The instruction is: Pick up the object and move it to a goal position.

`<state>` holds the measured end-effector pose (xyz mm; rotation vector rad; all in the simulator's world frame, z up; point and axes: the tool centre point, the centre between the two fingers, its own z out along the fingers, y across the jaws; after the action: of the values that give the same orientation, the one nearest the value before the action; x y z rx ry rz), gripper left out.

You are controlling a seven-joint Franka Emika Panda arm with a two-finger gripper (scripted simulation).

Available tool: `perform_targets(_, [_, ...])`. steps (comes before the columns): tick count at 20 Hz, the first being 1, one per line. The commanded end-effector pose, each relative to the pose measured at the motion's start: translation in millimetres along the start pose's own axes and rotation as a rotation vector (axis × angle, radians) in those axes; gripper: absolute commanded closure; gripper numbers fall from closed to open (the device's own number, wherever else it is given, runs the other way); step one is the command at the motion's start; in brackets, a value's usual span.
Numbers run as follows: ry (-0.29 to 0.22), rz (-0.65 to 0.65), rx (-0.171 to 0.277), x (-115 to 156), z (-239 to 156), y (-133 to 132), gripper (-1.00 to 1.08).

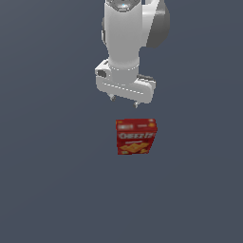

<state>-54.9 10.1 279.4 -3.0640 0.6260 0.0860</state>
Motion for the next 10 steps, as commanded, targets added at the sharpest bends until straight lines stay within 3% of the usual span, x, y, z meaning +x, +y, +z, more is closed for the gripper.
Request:
perform_targets(1, [0.003, 0.06, 0.0, 3, 2, -4, -0.92])
perform_targets(10, [0.013, 0.274, 0.001, 11, 7, -16, -0.92])
